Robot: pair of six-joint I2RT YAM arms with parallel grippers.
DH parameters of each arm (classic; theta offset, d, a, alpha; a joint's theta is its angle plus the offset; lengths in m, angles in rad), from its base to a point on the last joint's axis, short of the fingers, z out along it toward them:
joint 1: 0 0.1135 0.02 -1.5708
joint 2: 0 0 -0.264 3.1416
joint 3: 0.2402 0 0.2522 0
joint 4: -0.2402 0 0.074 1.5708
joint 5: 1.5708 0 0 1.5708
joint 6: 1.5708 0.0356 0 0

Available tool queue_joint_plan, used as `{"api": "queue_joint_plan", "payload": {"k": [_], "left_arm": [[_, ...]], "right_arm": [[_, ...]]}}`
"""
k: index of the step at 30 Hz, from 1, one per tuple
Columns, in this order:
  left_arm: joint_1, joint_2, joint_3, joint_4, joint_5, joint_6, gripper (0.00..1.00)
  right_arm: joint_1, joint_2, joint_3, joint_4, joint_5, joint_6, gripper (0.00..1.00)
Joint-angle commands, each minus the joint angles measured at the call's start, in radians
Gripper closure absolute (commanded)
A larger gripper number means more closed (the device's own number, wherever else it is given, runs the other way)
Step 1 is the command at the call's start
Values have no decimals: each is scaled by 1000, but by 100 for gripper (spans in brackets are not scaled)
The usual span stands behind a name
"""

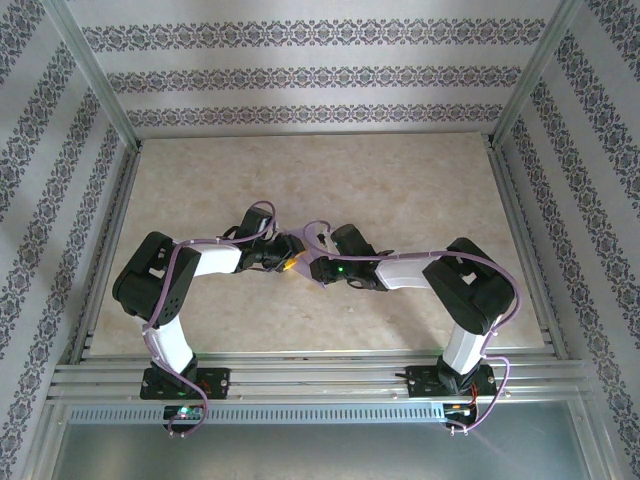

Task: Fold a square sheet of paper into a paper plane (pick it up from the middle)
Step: Fourth fold the wing at the center of the table.

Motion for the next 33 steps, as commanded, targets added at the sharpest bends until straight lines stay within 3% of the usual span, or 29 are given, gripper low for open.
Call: {"api": "queue_joint_plan", "payload": {"k": [1, 20, 33], "left_arm": [[-17, 22, 0, -109, -25, 36, 57], [-19, -1, -9, -120, -43, 39, 59], [-17, -61, -8, -106, -41, 46, 59]], "right_arm": [[3, 27, 21, -33, 25, 23, 75], [9, 40, 61, -30, -11, 32, 82], [-9, 23, 14, 23, -67, 51, 95]]}}
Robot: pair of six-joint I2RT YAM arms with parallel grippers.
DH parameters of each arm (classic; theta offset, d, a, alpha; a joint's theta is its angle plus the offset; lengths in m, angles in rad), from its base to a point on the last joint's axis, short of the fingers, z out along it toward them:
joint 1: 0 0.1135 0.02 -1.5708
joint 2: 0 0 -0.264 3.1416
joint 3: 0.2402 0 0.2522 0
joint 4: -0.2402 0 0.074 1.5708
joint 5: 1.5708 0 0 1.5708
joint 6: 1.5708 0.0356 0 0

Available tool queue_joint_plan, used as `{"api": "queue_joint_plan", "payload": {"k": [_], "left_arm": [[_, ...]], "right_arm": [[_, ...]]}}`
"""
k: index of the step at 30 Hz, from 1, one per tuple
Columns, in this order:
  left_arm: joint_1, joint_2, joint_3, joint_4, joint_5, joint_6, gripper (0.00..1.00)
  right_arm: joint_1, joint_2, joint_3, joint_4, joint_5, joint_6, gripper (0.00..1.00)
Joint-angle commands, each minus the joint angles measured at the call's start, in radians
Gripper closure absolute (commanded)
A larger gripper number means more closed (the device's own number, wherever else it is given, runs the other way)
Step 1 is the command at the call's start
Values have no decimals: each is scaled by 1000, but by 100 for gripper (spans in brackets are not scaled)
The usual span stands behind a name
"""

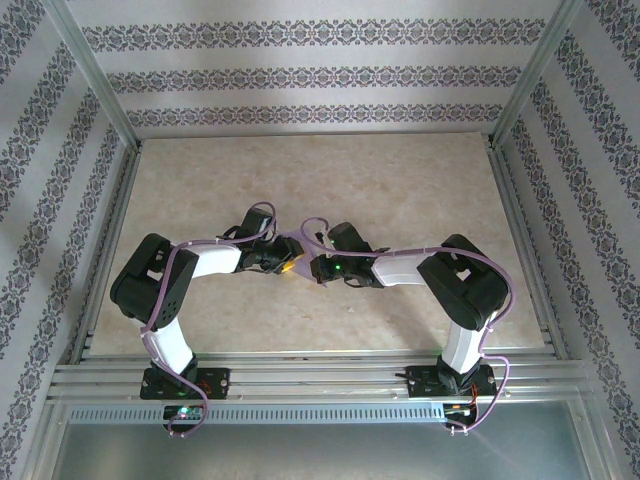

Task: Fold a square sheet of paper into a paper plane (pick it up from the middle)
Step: Fourth fold the wing at the center of the table.

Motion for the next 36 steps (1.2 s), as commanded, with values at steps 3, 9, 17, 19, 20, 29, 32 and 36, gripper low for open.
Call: {"api": "queue_joint_plan", "payload": {"k": [3, 9, 17, 19, 20, 29, 32, 36], "left_arm": [[-10, -75, -9, -48, -28, 27, 59], [-10, -111, -16, -32, -29, 29, 61], [-13, -58, -26, 41, 24, 3, 66], [-16, -38, -24, 56, 37, -2, 66], [-17, -29, -20, 63, 43, -5, 67], [-26, 3, 0, 45, 43, 9, 67], [-27, 9, 2, 25, 31, 17, 67], [-26, 13, 14, -26, 5, 34, 68]], "right_arm": [[-19, -19, -33, 48, -65, 18, 96], [-48, -16, -65, 118, -136, 58, 97], [-87, 10, -92, 213, -246, 142, 98], [-95, 19, -96, 230, -263, 161, 98], [-97, 24, -97, 240, -272, 169, 98], [-109, 67, -90, 262, -316, 215, 97], [-113, 83, -88, 268, -327, 229, 97], [-118, 102, -87, 270, -341, 253, 96]]}}
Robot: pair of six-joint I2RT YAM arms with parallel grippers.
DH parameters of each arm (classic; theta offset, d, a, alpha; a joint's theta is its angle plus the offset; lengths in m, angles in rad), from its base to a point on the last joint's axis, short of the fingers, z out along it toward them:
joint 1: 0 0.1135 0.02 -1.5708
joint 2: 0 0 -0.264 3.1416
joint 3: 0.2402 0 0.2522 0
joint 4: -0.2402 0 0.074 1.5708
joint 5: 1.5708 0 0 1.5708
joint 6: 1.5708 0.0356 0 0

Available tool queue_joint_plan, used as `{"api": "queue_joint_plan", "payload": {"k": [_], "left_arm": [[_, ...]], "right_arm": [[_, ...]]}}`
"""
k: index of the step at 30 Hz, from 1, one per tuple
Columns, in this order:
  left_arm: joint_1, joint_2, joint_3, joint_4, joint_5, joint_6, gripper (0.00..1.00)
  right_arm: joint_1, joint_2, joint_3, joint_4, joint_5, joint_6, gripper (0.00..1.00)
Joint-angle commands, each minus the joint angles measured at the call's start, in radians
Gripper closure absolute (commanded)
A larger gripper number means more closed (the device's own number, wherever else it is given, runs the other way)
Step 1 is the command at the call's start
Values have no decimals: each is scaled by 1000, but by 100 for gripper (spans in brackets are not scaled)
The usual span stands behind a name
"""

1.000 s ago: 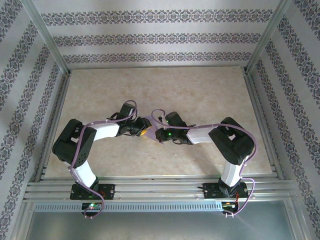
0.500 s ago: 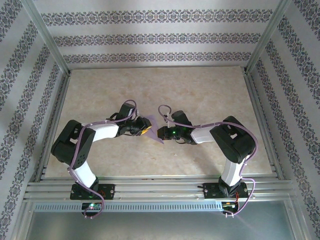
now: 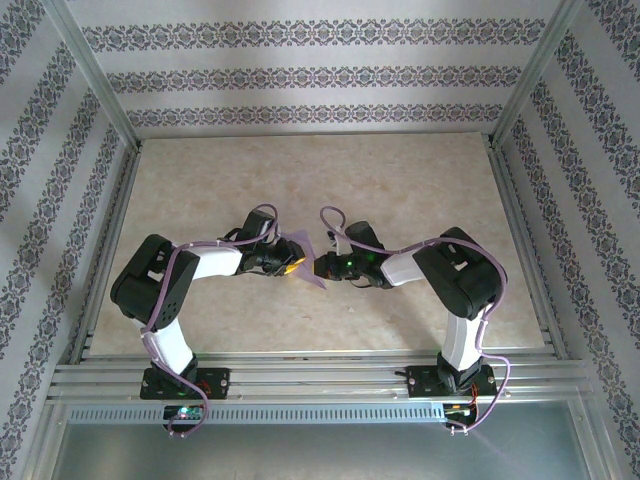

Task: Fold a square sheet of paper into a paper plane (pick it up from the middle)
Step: Fourth fold the wing at the center of the table.

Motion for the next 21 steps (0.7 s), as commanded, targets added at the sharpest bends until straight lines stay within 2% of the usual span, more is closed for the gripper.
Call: {"api": "queue_joint_plan", "payload": {"k": [1, 16, 21], "left_arm": [[-13, 15, 28, -46, -24, 33, 68], [-14, 44, 73, -190, -62, 64, 65], [-14, 47, 86, -233, -81, 69, 66]], "right_arm": [[-10, 37, 2, 12, -23, 29, 96], [-25, 81, 5, 4, -47, 68, 88], [-26, 87, 11, -5, -54, 68, 90]]}}
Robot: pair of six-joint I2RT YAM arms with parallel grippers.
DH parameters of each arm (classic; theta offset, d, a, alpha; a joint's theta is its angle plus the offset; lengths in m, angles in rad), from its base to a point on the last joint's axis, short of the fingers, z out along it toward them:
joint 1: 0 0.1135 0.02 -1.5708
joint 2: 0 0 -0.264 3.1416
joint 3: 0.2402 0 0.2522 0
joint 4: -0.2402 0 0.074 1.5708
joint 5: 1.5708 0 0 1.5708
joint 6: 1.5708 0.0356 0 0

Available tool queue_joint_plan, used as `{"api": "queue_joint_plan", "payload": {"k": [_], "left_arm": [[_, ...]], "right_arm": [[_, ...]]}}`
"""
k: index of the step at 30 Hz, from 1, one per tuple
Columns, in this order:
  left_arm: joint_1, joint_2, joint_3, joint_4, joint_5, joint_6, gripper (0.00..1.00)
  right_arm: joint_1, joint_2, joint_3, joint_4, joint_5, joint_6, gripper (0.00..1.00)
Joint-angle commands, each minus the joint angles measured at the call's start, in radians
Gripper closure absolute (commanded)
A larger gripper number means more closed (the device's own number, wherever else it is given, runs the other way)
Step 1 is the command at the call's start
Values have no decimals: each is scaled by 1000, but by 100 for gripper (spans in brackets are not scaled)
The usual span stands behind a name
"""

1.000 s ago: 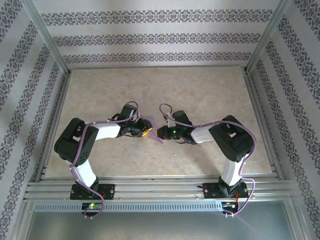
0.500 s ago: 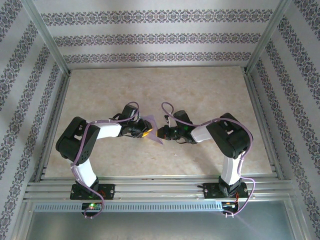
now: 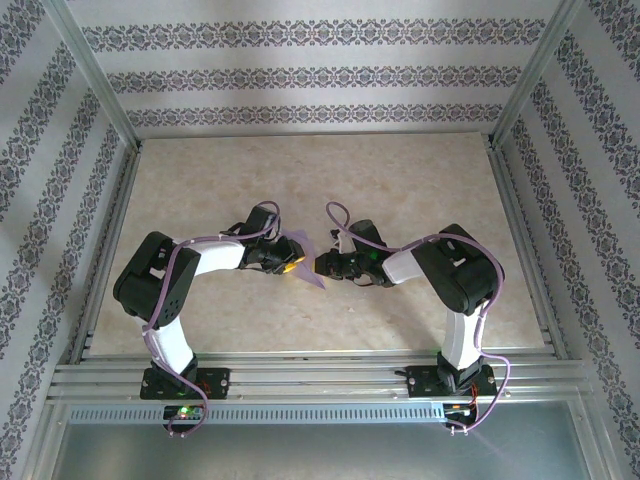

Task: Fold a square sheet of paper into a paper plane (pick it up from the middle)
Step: Fourth fold the wing at the center of the table.

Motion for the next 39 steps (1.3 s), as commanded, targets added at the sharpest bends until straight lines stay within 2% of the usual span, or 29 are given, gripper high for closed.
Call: {"api": "queue_joint_plan", "payload": {"k": [1, 10, 18, 27, 39], "left_arm": [[-13, 26, 13, -98, -49, 26, 67], [-14, -34, 9, -64, -45, 34, 67], [-14, -143, -8, -49, -91, 64, 68], [-13, -40, -2, 147, 45, 20, 77], [-14, 28, 3, 136, 27, 27, 88]], "right_arm": [[5, 55, 10, -48, 25, -10, 92], [3, 99, 49, -104, -14, -7, 94], [2, 129, 92, -249, 5, -18, 93], [5, 124, 111, -348, 67, -31, 92], [4, 121, 117, -368, 71, -29, 87]]}}
